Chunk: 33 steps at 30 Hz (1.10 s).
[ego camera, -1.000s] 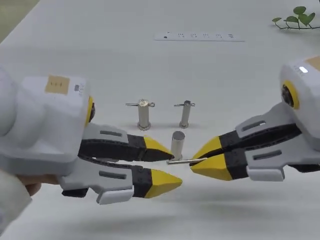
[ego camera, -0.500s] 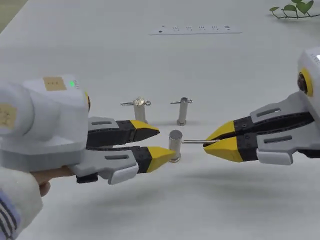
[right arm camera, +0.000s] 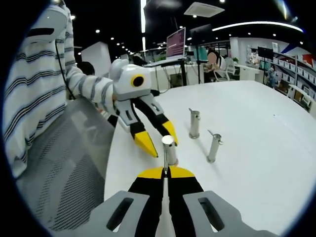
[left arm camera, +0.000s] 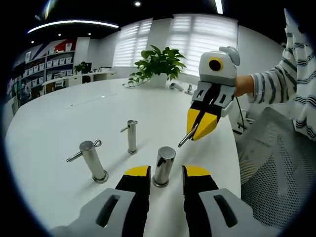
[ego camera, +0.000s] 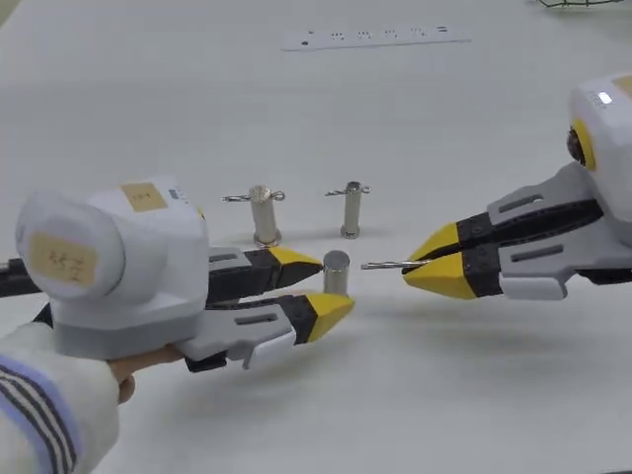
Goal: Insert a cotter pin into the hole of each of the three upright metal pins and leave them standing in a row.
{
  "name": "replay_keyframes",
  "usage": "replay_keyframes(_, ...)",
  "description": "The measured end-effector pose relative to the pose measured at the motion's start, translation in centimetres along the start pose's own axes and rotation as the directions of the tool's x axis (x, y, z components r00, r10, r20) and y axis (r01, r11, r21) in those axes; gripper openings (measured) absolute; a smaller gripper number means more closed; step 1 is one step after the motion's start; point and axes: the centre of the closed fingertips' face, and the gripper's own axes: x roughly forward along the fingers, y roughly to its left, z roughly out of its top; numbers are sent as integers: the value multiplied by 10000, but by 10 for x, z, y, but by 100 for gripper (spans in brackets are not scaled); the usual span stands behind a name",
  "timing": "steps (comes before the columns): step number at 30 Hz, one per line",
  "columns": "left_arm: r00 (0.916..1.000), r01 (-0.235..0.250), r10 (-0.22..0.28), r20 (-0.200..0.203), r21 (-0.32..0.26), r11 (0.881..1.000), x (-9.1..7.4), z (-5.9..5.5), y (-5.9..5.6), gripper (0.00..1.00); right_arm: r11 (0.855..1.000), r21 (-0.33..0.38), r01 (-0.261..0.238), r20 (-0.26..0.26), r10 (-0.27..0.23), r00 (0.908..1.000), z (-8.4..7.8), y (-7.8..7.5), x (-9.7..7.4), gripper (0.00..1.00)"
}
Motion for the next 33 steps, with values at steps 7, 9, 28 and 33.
replay_keyframes(7,9997,14,-10,-232,164,9999,6,-8,1,24,9998,-51,-182,-70,182,9998,0,-2,4,4)
replay_keyframes(9,9996,34,-29,-277,205,9998,8,-9,0,24,9998,5,-194,-90,194,9998,0,-3,5,4)
replay_keyframes(28,9993,228,-217,-294,365,9991,14,-11,1,12,9993,-165,-340,-216,336,9992,1,-2,11,4)
replay_keyframes(33,9992,236,-220,-325,492,9985,13,-11,1,12,9990,-275,-346,-289,338,9990,1,-2,12,4)
